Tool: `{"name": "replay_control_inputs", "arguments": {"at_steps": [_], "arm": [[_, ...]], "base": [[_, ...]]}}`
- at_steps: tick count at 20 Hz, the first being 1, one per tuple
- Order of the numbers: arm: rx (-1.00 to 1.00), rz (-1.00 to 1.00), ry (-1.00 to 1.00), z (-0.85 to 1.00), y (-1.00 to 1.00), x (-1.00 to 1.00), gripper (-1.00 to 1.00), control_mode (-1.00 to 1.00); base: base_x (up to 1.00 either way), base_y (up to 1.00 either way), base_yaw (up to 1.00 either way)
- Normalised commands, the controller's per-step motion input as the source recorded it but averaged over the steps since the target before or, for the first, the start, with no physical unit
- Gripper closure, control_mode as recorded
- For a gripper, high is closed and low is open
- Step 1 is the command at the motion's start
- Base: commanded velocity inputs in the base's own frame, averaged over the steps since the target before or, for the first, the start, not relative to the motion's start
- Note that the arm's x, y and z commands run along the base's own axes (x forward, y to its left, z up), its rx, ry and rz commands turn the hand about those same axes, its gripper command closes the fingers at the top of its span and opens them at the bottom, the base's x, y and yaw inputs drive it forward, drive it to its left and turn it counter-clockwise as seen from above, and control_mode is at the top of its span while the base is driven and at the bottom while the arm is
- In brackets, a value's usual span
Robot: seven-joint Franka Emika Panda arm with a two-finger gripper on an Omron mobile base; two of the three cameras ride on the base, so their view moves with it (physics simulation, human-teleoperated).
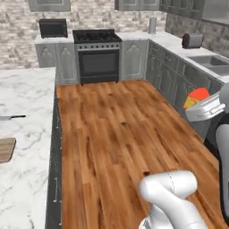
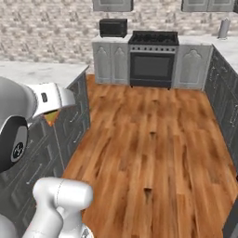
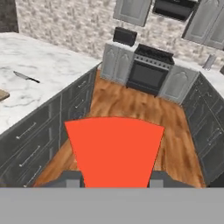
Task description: Retrieve the sausage and cheese from the fridge and place them on the cutting board on the counter.
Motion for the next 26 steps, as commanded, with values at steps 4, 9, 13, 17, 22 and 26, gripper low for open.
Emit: {"name": "replay_control_inputs", "arguments": {"at_steps": [4, 9, 13, 17, 22, 26], "arm": [[0.00, 0.00, 0.00, 0.00, 0.00, 0.00, 1.00, 1.00], [0.00, 0.00, 0.00, 0.00, 0.00, 0.00, 1.00, 1.00], [0.00, 0.00, 0.00, 0.00, 0.00, 0.00, 1.00, 1.00], [0.00, 0.00, 0.00, 0.00, 0.00, 0.00, 1.00, 1.00], [0.00, 0.00, 0.00, 0.00, 0.00, 0.00, 1.00, 1.00], [0.00, 0.00, 0.00, 0.00, 0.00, 0.00, 1.00, 1.00]], "base": [[0.34, 0.26, 0.50], [0.46, -0.23, 0.63], [0.33, -0.25, 0.71], [0.60, 0.12, 0.58], [0.48, -0.02, 0.49], [0.42, -0.18, 0.50]]}}
